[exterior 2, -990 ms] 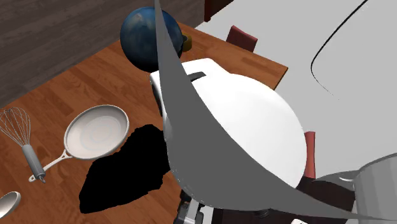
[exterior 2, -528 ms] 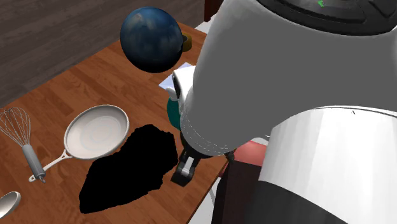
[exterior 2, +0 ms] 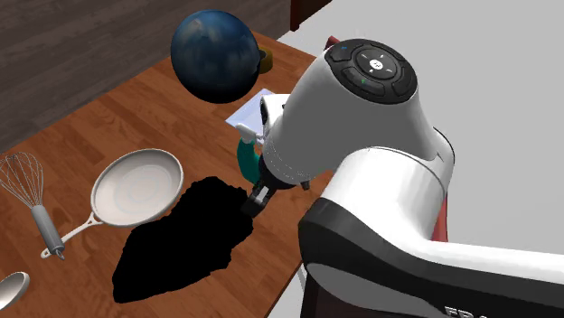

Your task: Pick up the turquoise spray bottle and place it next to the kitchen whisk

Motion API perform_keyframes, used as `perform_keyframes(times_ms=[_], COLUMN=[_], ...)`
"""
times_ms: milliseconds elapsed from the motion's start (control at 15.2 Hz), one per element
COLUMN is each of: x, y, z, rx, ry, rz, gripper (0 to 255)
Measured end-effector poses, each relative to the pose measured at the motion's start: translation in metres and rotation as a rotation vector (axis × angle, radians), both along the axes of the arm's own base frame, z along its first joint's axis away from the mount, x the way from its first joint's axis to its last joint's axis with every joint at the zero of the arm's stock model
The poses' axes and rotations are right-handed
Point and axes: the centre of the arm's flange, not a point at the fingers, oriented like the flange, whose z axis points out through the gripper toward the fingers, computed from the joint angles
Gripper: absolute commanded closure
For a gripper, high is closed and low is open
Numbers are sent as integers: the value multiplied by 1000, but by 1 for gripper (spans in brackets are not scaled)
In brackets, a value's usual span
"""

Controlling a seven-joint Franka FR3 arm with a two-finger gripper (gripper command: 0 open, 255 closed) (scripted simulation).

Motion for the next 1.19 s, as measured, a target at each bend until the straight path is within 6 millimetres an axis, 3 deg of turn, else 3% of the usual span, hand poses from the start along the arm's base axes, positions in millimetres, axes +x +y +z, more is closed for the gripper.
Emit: perform_keyframes(times_ms=[594,1188], x=[21,37], y=[-84,-98], z=[-67,-107], rx=[-12,-19], ry=[-131,-142], rz=[-105,-120], gripper=[0,0])
